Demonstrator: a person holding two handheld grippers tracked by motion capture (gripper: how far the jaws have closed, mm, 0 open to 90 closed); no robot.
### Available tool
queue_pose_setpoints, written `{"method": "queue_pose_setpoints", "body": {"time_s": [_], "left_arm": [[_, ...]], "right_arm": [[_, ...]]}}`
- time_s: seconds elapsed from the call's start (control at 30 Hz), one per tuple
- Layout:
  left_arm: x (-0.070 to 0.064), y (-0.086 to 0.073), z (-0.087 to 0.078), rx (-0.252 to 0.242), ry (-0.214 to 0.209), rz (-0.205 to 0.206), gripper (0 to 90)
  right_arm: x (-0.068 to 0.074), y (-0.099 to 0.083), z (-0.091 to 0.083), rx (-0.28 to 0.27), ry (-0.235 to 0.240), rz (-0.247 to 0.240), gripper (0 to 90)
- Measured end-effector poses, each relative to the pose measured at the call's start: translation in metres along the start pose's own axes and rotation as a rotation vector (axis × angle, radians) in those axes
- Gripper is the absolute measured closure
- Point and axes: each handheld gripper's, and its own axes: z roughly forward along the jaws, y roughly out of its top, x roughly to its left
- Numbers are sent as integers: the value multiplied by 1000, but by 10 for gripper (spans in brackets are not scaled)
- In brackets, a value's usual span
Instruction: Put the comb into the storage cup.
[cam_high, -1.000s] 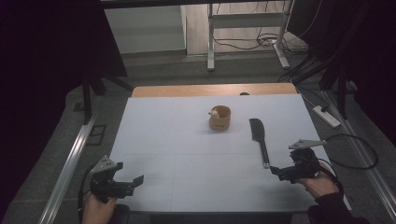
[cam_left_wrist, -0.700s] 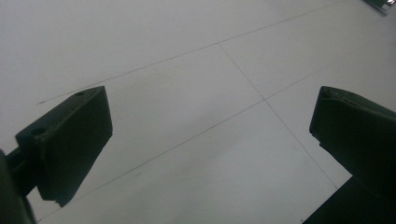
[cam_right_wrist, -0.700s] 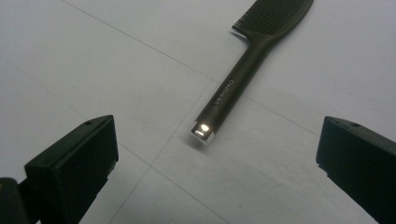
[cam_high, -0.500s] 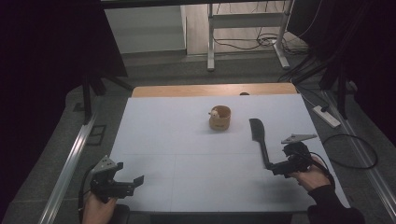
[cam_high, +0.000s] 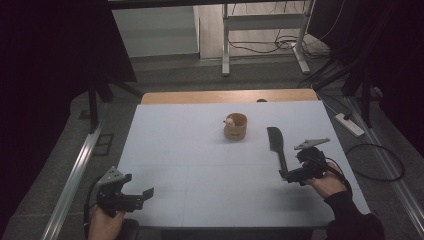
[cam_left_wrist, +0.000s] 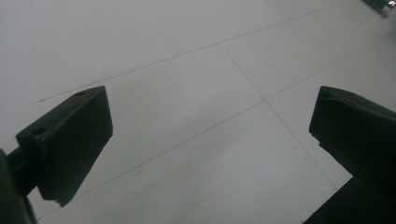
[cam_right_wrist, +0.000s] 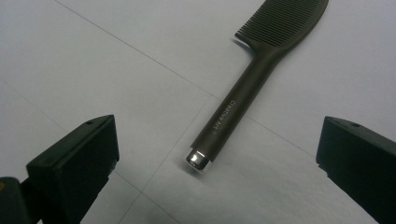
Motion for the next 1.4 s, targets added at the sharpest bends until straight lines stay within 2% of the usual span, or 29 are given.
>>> {"method": "queue_pose_setpoints", "body": {"time_s": [0.2, 0.5, 1.07, 1.13, 1.23, 1.4], "left_arm": [[0, 0, 0, 1, -2, 3, 1], [0, 0, 0, -2, -5, 2, 1], [0, 0, 0, 0, -6, 4, 2], [0, 0, 0, 0, -6, 5, 2], [0, 0, 0, 0, -6, 5, 3], [0, 0, 0, 0, -6, 5, 4]], "right_arm": [[0, 6, 5, 29, -1, 14, 0], [-3, 15, 11, 44, -3, 27, 0], [0, 32, 27, 87, -28, -14, 0], [1, 34, 29, 90, -32, -19, 19], [1, 36, 32, 88, -39, -26, 94], [-1, 39, 31, 78, -6, -33, 382]]}}
